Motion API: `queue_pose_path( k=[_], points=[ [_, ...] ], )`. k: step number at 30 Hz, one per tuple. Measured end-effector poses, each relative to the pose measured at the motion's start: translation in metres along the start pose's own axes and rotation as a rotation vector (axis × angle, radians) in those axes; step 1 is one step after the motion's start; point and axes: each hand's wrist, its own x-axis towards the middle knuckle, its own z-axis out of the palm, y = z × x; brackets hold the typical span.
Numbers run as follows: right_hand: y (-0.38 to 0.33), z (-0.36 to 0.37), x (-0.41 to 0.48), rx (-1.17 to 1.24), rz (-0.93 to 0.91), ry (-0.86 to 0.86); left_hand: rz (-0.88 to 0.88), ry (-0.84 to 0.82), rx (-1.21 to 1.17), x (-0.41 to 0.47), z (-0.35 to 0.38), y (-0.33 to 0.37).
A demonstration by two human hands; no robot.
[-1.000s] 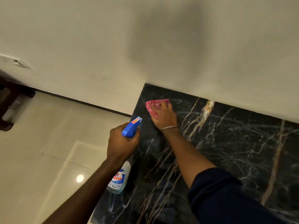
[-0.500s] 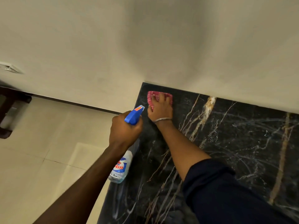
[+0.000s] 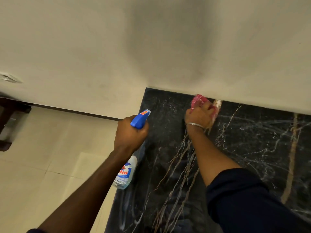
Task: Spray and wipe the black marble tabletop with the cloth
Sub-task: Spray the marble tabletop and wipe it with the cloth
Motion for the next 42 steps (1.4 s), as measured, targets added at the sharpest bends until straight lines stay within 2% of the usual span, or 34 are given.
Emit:
queue_pose_path(
  k=[4,7,9,11,13,15,17,20,23,25,29,32,34,39,41,42],
  points=[
    [-0.056,0.006,-0.048,-0.015,-0.446,-0.075,-0.005,0.027,0.026,-0.003,-0.006,-0.007],
    [-0.050,0.002,-0.059,0.005,-0.709,-0.162,-0.016,0.021,0.029,-0.006,-0.008,-0.011],
    [-0.019,0.002,-0.050,-0.003,-0.663,-0.084,-0.036,0.018,0.020,-0.010,-0.012,-0.014],
    [0.009,0.004,-0.042,-0.006,-0.395,0.033,-0.033,0.026,0.023,-0.013,-0.017,-0.017],
    [0.008,0.007,-0.038,0.003,-0.124,0.080,-0.036,0.044,0.025,-0.016,-0.021,-0.019],
    [-0.019,0.005,-0.046,0.020,-0.012,0.051,-0.052,0.058,0.016,-0.019,-0.025,-0.021],
    [-0.051,0.007,-0.060,0.071,-0.096,0.004,-0.056,0.066,0.014,-0.020,-0.027,-0.022],
    [-0.084,0.019,-0.088,0.069,-0.410,-0.075,-0.032,0.071,0.031,-0.020,-0.029,-0.025],
    [-0.081,0.021,-0.092,0.043,-0.671,-0.103,-0.035,0.061,0.040,-0.018,-0.027,-0.026],
    [-0.056,0.017,-0.078,0.029,-0.644,-0.084,-0.043,0.054,0.037,-0.017,-0.025,-0.024],
    [0.009,0.006,-0.048,0.065,-0.230,0.001,-0.030,0.034,0.023,-0.019,-0.024,-0.019],
    [0.011,0.002,-0.045,0.042,-0.095,0.034,-0.022,0.007,0.029,-0.024,-0.023,-0.018],
    [-0.006,0.004,-0.057,0.060,-0.157,0.005,-0.030,-0.002,0.043,-0.028,-0.022,-0.020],
    [-0.044,0.010,-0.106,0.055,-0.624,-0.139,-0.035,-0.046,0.064,-0.041,-0.020,-0.027],
    [-0.027,0.008,-0.104,0.049,-0.661,-0.155,-0.042,-0.090,0.065,-0.048,-0.022,-0.031],
    [-0.011,0.006,-0.098,0.052,-0.612,-0.138,-0.047,-0.114,0.064,-0.053,-0.024,-0.033]
  ],
)
